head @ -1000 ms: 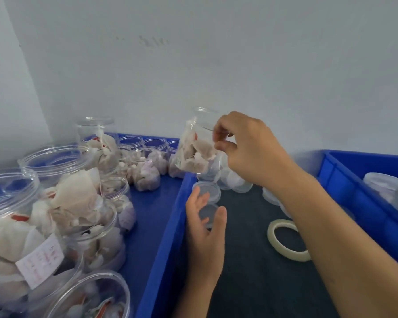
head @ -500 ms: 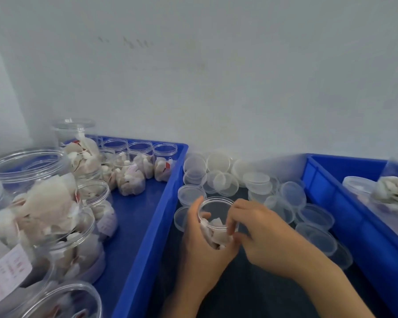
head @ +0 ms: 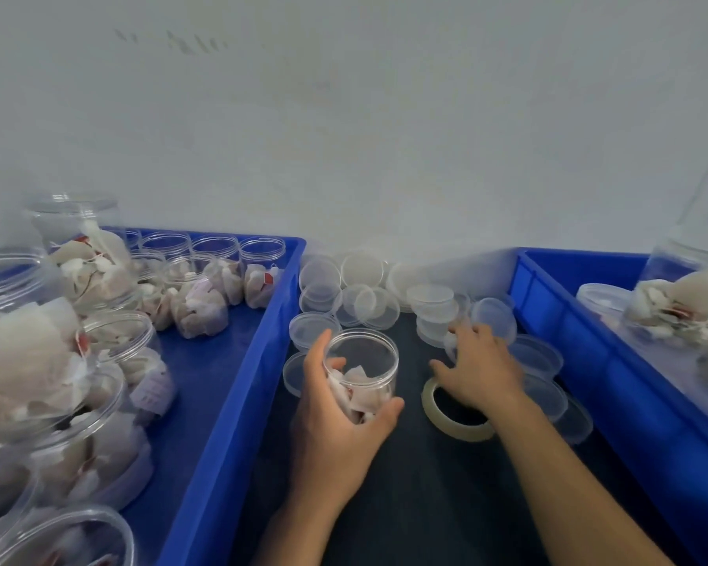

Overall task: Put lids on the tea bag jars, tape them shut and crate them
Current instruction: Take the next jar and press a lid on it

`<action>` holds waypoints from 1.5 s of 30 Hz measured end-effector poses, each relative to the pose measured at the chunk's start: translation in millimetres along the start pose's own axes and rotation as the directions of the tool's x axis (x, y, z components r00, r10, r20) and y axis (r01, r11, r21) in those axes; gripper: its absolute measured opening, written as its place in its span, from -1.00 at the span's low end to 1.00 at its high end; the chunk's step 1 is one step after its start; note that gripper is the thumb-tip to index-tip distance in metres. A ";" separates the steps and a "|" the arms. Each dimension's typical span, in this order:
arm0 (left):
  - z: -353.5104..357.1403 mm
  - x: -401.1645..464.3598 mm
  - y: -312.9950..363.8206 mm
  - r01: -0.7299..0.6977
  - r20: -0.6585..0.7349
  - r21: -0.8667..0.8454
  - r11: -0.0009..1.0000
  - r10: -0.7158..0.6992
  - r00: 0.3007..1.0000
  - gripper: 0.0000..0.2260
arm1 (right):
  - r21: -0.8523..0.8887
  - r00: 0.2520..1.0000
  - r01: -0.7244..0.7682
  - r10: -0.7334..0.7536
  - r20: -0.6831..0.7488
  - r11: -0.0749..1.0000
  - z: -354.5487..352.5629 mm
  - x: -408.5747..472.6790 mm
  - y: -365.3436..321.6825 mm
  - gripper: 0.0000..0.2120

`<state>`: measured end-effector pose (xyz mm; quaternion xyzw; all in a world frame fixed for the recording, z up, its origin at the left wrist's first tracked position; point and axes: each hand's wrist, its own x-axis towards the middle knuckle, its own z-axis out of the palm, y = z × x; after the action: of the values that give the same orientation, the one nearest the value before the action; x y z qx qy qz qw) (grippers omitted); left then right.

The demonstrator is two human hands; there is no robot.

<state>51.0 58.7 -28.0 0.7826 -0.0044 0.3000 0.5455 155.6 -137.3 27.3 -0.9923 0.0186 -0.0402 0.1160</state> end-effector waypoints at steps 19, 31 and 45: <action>-0.1 0.4 3.4 0.041 0.102 -0.076 0.996 -0.033 0.994 -0.01 | 0.354 0.879 0.175 0.016 -0.477 0.919 -17.4 -3.0 -23.8 -0.85; 0.0 -2.5 19.1 -0.023 -0.005 -0.084 0.996 0.023 1.000 -0.20 | 0.994 0.997 -0.008 -0.081 0.000 -0.106 -57.9 -65.4 -60.3 -0.82; 0.0 -2.6 19.2 -0.098 -0.069 -0.123 0.988 0.090 0.994 -0.53 | 0.964 0.966 0.259 0.003 -0.259 0.057 -1.1 -84.4 -80.9 -0.77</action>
<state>42.5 50.0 -12.8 0.7356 -0.0432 0.3490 0.5790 73.7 -55.0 40.8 -0.6337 -0.0911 -0.1472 0.7540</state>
